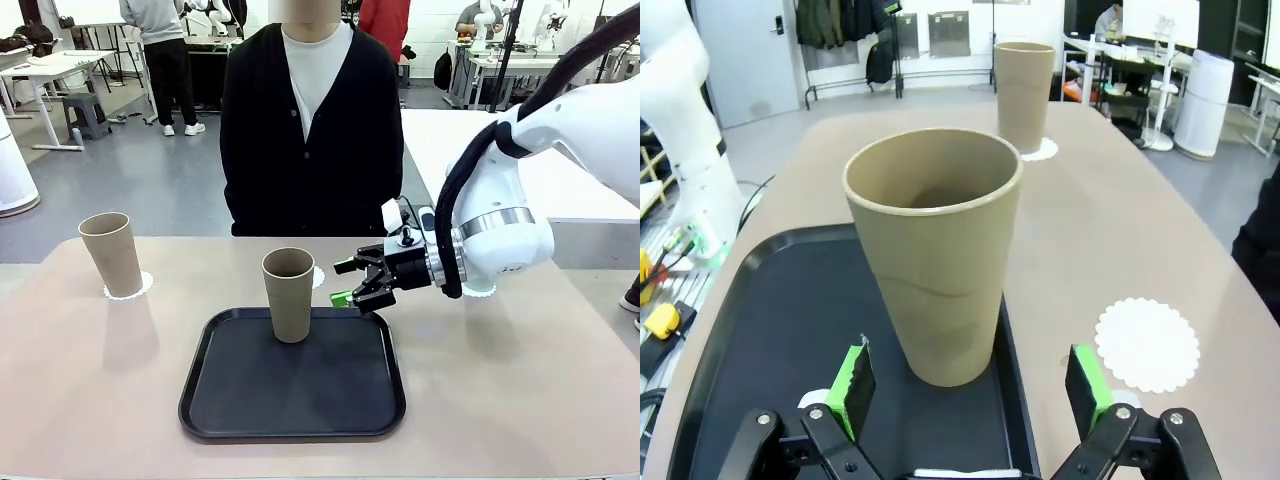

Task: Place coasters on the table and set cups on them.
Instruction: Take one Reusable plastic cup from the Flat Tray and place it on a coaster set by the human.

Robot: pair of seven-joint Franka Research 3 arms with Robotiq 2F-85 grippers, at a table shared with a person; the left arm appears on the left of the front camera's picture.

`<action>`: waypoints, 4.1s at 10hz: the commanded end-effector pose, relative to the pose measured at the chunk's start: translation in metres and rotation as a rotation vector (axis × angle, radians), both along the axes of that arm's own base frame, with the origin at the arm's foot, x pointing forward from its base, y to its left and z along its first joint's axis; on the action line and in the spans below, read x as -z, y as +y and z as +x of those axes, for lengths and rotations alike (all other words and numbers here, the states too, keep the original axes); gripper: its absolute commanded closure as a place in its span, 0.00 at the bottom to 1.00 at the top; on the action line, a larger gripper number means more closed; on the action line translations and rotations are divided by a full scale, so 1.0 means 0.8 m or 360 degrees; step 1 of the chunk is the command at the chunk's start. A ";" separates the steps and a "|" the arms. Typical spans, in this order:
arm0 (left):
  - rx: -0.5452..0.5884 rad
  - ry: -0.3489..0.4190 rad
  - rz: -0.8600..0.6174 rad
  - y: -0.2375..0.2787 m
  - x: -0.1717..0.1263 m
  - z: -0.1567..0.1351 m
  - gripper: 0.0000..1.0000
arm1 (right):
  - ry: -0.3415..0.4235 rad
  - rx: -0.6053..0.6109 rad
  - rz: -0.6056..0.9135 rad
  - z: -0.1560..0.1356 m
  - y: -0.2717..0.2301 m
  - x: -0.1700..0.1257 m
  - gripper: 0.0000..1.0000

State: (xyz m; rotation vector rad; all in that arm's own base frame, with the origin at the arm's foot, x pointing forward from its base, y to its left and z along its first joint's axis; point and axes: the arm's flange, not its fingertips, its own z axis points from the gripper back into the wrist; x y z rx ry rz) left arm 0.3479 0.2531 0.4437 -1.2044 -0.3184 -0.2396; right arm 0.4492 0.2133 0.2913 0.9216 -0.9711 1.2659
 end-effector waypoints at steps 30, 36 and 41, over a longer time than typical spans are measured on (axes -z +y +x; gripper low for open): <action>-0.0003 -0.0010 -0.0002 0.001 -0.002 -0.001 0.00 | 0.0186 -0.0258 -0.0172 -0.001 0.111 -0.143 1.00; -0.0003 -0.0010 -0.0002 0.001 -0.002 -0.001 0.00 | 0.0071 -0.0252 -0.0171 -0.031 0.121 -0.244 1.00; -0.0003 -0.0010 -0.0002 0.001 -0.002 -0.001 0.00 | 0.0109 -0.0132 -0.0071 0.025 0.110 -0.236 0.18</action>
